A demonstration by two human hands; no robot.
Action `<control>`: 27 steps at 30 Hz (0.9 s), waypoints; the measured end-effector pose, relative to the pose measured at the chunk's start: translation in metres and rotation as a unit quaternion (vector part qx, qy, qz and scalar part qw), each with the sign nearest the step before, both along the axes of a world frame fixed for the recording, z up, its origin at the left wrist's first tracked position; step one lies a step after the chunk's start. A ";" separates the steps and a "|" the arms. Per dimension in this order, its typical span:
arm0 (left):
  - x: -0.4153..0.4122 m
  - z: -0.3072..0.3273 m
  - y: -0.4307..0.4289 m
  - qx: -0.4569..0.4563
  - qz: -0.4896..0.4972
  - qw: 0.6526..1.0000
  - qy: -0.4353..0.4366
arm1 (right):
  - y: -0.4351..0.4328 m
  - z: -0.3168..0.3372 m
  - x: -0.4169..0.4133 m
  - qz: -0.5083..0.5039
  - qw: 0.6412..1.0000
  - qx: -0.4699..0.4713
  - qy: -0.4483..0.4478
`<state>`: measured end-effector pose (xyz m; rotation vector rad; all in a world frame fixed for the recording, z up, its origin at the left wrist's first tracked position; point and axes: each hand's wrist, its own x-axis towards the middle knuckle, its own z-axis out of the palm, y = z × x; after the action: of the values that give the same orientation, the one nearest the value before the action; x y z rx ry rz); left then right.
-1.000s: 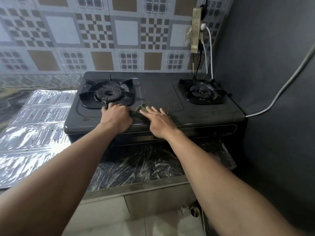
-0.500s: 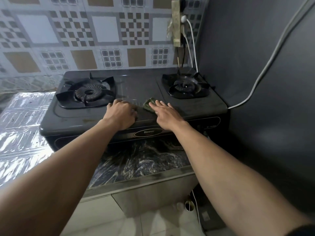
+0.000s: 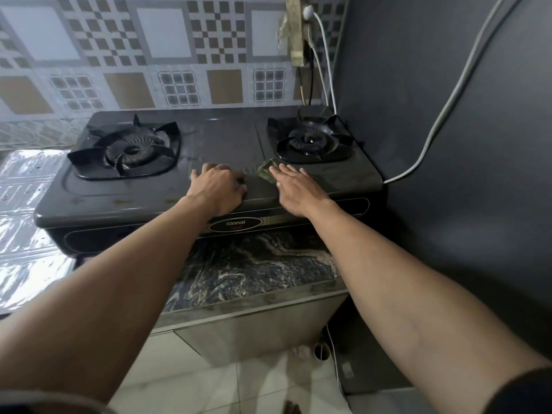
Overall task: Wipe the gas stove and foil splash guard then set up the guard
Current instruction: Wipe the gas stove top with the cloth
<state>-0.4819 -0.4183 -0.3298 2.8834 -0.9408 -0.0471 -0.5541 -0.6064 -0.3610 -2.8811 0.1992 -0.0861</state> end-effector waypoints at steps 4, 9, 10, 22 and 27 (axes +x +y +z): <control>-0.004 0.001 -0.007 0.002 0.011 1.000 -0.004 | -0.015 0.003 0.000 -0.005 1.000 0.001 0.013; -0.006 0.000 -0.018 0.001 0.010 1.000 -0.010 | -0.032 0.002 -0.003 -0.010 1.000 0.015 0.016; -0.006 0.000 -0.021 0.002 0.009 1.000 -0.008 | -0.035 0.002 -0.004 -0.011 1.000 0.016 0.015; -0.020 -0.005 -0.067 -0.001 -0.031 0.999 -0.012 | -0.082 -0.002 -0.027 -0.039 0.999 0.009 0.007; -0.022 -0.007 -0.080 0.010 -0.040 0.999 -0.009 | -0.094 -0.002 -0.034 -0.051 0.998 0.022 0.004</control>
<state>-0.5044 -0.4985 -0.3364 2.8690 -1.0636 -0.0384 -0.5884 -0.7004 -0.3630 -2.8269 0.3443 -0.0869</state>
